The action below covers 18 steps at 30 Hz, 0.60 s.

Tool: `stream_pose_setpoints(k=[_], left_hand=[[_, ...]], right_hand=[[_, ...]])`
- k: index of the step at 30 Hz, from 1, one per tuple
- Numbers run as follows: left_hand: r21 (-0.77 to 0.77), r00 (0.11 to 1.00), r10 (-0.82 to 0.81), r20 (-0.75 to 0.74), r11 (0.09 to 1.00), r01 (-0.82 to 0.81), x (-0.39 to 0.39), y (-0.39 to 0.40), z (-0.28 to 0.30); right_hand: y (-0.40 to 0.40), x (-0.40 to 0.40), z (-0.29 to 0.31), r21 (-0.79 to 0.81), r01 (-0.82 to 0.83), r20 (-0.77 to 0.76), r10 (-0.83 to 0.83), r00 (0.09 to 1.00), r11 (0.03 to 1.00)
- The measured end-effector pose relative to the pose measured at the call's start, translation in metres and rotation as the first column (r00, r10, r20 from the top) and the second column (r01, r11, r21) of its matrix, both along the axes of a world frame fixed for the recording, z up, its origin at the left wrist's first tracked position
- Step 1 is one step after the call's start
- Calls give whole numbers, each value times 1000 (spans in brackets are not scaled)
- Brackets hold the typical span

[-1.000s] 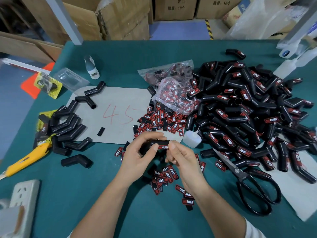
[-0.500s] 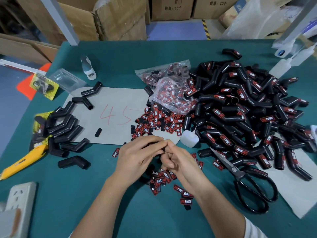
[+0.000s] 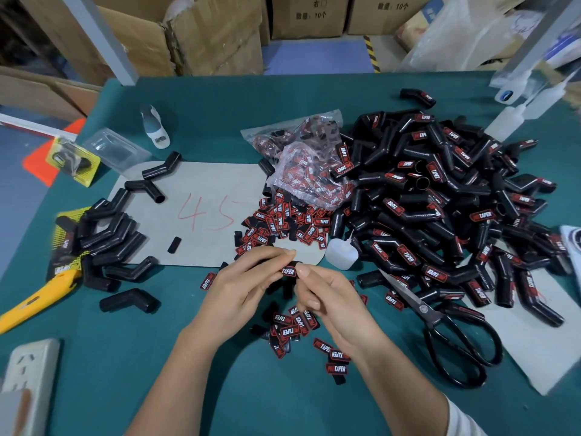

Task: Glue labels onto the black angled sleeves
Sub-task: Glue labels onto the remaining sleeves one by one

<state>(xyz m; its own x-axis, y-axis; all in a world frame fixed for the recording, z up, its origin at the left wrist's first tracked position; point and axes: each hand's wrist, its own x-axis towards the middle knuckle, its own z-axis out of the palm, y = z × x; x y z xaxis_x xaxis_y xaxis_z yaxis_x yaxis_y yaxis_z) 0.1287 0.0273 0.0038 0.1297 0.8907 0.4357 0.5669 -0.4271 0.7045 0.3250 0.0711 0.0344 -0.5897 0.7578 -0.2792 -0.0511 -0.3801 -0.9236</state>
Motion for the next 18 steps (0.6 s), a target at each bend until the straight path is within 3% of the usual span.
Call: stream_pose_setpoints(k=[4,6,10,13,16,18], left_hand=[[-28,998,34,57,999,-33,2,-2,2],[-98,981,29,190,995,-11,4,-4,4],[-145,864,2,504,986,83,16,-6,9],[-162,764,27,645,982,102,29,-7,11],[-143,728,22,685,984,105,35,-9,10],[-117,718,2,696,987,111,33,-9,9]], right_hand=[[-4,2,-1,175,82,96,-100,990,981],[-8,3,1,299,178,113,-220,969,938],[-15,5,4,593,339,19,-434,901,730],[-18,10,5,696,358,-28,-474,880,623],[-18,15,8,720,334,-27,-457,889,608],[-17,19,12,788,287,-30,-432,901,545]])
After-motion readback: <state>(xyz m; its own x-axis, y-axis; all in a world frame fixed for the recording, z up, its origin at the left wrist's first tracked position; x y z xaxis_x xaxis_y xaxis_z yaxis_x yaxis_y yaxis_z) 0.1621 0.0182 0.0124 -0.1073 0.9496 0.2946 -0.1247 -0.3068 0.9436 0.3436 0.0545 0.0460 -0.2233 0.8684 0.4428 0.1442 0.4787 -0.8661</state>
